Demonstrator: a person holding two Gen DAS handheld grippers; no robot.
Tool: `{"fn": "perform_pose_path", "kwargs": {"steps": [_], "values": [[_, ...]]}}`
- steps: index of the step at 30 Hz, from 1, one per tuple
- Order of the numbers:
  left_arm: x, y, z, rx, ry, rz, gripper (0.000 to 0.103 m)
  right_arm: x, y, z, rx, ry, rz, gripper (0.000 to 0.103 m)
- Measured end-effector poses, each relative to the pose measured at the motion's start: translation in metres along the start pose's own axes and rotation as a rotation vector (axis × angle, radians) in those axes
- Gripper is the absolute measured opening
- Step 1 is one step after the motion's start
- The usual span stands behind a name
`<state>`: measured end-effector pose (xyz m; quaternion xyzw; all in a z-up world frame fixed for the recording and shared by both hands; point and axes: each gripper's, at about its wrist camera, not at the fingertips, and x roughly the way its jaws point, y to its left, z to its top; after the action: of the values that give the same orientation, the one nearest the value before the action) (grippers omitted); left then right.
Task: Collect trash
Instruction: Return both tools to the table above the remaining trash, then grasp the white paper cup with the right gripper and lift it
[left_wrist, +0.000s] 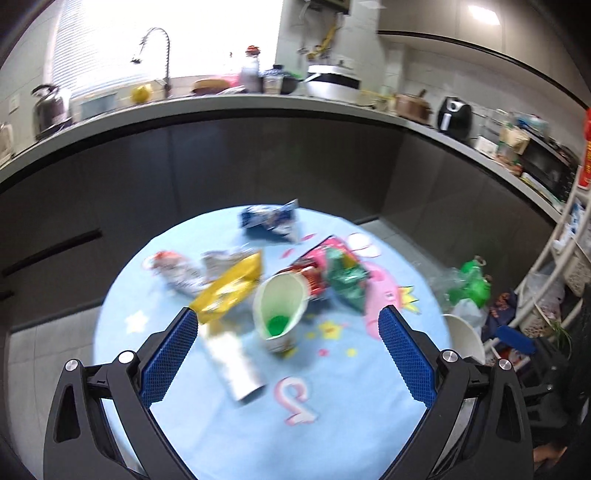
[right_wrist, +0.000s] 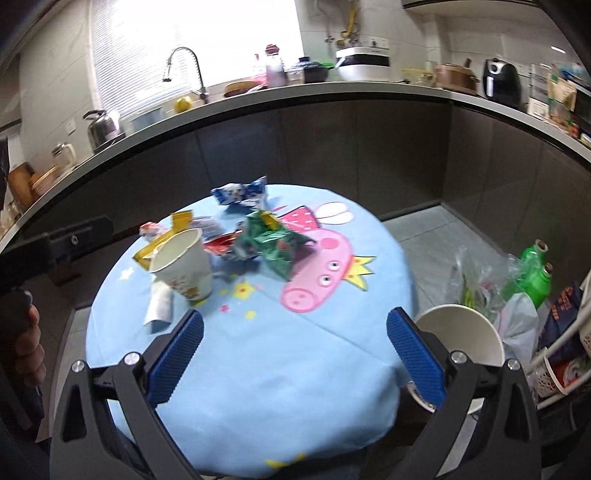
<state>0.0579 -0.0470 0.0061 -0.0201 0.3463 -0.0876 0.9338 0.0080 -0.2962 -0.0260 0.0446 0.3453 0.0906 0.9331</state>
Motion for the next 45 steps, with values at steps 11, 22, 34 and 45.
{"fn": "perform_pose_path", "kwargs": {"steps": [11, 22, 34, 45], "values": [[0.010, 0.074, -0.033, -0.108, 0.081, 0.043, 0.094, 0.047, 0.068, 0.019, -0.044, 0.085, 0.123, 0.099], [0.021, 0.099, -0.047, -0.148, 0.107, 0.042, 0.093, 0.109, 0.125, 0.041, -0.090, 0.143, 0.175, 0.087], [0.033, 0.114, -0.047, -0.188, 0.126, 0.015, 0.093, 0.145, 0.133, 0.026, -0.077, 0.218, 0.136, 0.073], [0.039, 0.114, -0.045, -0.209, 0.142, -0.005, 0.093, 0.141, 0.026, 0.036, 0.290, 0.176, -0.057, 0.072]]}}
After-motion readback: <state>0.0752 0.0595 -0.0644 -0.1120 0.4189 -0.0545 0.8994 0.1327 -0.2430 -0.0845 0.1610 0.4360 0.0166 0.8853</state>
